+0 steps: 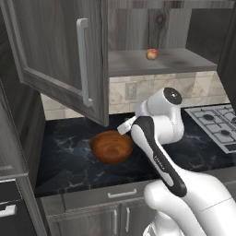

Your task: Open the cabinet. Pick the kiwi and peach from the cabinet and place them into the bowl. Then close the cabinet.

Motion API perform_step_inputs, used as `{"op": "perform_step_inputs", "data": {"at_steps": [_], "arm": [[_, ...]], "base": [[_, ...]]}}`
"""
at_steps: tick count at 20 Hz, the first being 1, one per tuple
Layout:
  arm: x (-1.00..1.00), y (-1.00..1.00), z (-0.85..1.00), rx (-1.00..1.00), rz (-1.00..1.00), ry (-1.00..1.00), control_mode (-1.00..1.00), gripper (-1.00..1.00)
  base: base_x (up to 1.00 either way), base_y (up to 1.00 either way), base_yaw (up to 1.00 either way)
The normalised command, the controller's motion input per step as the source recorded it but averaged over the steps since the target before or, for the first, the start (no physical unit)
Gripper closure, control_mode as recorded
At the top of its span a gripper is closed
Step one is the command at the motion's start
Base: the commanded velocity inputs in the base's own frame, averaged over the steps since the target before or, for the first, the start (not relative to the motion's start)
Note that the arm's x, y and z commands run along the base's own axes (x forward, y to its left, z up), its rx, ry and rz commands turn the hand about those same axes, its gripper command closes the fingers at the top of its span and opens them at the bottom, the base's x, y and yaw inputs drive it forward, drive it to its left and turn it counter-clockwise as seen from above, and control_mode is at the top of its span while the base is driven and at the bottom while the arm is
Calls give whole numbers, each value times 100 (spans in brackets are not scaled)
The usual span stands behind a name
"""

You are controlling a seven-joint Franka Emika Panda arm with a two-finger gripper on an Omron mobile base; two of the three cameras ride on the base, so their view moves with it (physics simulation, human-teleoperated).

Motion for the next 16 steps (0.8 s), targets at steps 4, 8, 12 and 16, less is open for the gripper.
{"op": "perform_step_inputs", "data": {"at_steps": [4, 8, 12, 16], "arm": [[11, 22, -60, -13, 0, 2, -100, 100], [19, 32, -64, -13, 0, 0, -100, 100], [31, 16, -38, -8, 0, 0, -100, 100], [50, 0, -22, -1, 0, 2, -100, 100]], "base": [[0, 0, 0], [0, 0, 0], [0, 0, 0], [0, 0, 0]]}}
